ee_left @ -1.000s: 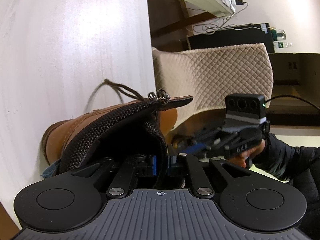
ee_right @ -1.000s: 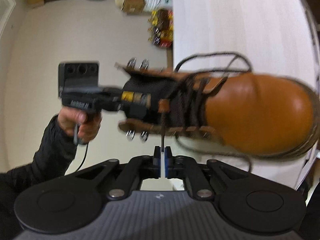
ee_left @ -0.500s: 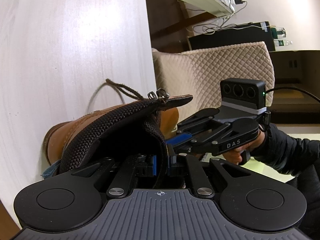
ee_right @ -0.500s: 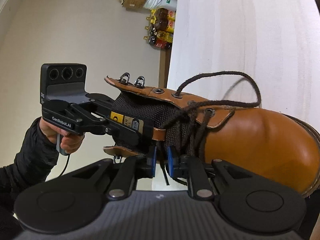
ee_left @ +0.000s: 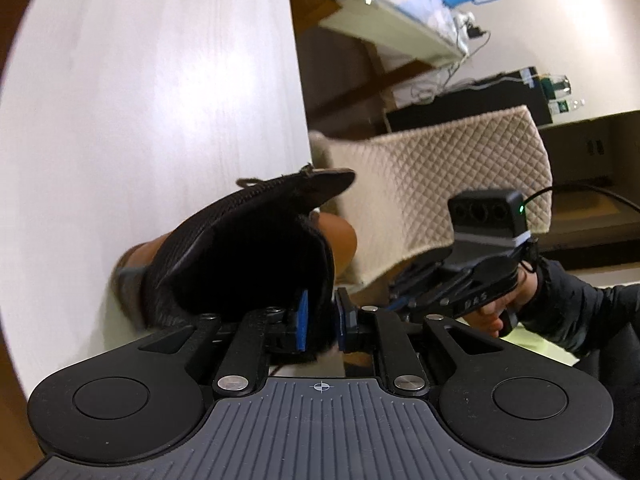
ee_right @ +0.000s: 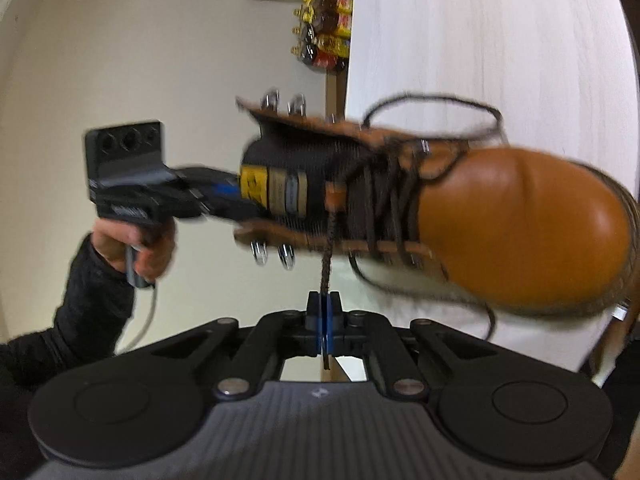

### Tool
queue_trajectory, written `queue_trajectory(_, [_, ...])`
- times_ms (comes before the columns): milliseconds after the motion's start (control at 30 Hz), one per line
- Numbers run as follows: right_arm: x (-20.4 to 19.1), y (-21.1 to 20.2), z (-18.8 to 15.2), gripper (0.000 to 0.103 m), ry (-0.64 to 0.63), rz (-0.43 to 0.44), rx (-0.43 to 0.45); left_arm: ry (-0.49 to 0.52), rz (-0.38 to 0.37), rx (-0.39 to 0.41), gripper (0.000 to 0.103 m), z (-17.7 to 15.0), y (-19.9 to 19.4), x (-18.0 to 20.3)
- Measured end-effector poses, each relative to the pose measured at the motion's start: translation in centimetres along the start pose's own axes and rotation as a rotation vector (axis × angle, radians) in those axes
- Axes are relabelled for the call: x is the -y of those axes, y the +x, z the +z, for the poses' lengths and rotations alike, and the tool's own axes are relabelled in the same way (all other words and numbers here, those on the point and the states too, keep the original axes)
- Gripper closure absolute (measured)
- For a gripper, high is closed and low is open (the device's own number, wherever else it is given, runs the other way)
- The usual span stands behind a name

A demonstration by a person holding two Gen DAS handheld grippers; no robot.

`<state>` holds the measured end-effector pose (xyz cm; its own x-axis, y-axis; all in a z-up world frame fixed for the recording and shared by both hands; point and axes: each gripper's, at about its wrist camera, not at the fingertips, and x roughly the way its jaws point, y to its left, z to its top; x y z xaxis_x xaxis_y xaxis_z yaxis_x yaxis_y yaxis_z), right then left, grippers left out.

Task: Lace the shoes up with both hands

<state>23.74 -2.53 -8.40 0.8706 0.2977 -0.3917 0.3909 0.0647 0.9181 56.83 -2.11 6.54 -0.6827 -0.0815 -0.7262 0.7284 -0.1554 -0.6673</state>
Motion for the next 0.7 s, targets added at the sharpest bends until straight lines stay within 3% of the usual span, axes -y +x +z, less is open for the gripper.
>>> queue_trajectory(100, [0.5,0.6,-2.0,0.1,-0.03,-0.062,-0.07,0.006,0.042,0.069,0.089,-2.7,-2.1,0.7])
queue_trajectory(200, [1.7,1.7,-4.3,0.1,-0.023,-0.117,-0.156,-0.048,0.083,0.074,0.089,-6.2,-2.0,0.2])
queue_trajectory(267, [2.3,2.4,-5.6,0.1,0.008,-0.105,-0.191,-0.087,0.11,0.074,0.089,-8.5,-1.9,-0.2])
queue_trajectory(367, [2.6,3.1,-6.7,0.1,0.047,-0.053,-0.218,-0.139,0.049,0.08,0.089,-10.4,-0.5,-0.6])
queue_trajectory(567, [0.7,8.0,-7.1,0.1,-0.002,-0.002,-0.316,-0.241,-0.093,0.095,0.089,-13.9,2.5,-1.3])
queue_trajectory(700, [-0.9,12.8,-7.8,0.1,-0.041,0.054,-0.404,-0.203,-0.082,0.1,0.089,-13.0,3.4,-0.6])
